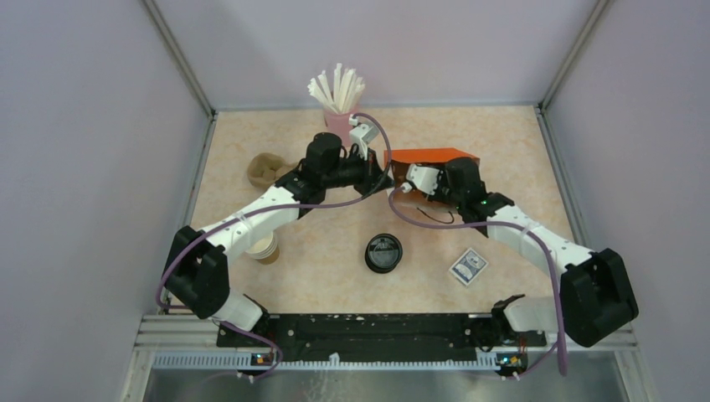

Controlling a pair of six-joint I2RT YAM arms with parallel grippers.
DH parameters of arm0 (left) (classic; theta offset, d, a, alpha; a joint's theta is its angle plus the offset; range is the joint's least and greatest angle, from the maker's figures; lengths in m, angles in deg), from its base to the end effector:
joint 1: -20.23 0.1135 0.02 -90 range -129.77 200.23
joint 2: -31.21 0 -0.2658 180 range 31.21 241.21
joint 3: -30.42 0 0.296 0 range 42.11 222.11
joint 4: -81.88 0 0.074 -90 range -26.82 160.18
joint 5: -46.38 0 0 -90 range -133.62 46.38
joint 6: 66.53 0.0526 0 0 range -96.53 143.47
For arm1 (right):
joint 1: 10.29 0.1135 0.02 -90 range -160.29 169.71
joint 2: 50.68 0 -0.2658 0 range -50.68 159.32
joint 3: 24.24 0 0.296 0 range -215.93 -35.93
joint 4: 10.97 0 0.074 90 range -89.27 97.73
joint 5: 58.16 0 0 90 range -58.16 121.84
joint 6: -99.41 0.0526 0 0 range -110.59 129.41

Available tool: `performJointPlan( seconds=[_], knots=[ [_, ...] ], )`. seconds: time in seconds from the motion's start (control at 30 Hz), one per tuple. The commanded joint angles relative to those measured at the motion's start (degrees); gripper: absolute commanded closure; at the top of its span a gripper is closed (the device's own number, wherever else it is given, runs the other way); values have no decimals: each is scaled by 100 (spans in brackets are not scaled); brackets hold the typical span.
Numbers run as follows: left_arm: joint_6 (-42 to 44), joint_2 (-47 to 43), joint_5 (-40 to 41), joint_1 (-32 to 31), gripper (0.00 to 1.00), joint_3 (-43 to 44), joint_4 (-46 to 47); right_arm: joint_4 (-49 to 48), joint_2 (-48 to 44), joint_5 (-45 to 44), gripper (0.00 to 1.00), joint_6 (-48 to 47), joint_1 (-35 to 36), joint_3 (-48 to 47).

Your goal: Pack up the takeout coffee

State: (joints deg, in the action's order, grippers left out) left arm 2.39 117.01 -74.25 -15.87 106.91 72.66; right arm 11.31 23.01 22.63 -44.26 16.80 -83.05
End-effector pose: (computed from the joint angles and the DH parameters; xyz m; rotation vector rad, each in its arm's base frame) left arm 0.3120 -0.2607 0.2928 0.6482 1.9197 -1.1625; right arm 0.2992 0.1436 0.2165 -1.3844 1.7664 -0.4319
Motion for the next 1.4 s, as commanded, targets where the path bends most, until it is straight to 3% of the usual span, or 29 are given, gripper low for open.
performJointPlan(
  seconds=[0.0,0.47,0.73,1.0,1.37],
  knots=[
    [51,49,-133,-10,100,143,147,-553,-2,-221,63,211,-80,103],
    [69,3,-129,0,100,111,145,-1006,-15,-916,62,315,-98,162],
    [51,22,-125,1,100,147,173,-236,-615,834,60,382,-108,-31],
    [51,19,-163,5,100,136,167,-717,-391,1031,61,124,-107,-37],
    [104,-35,-112,-2,100,103,84,-1601,230,-169,65,-203,-107,137]
  ],
)
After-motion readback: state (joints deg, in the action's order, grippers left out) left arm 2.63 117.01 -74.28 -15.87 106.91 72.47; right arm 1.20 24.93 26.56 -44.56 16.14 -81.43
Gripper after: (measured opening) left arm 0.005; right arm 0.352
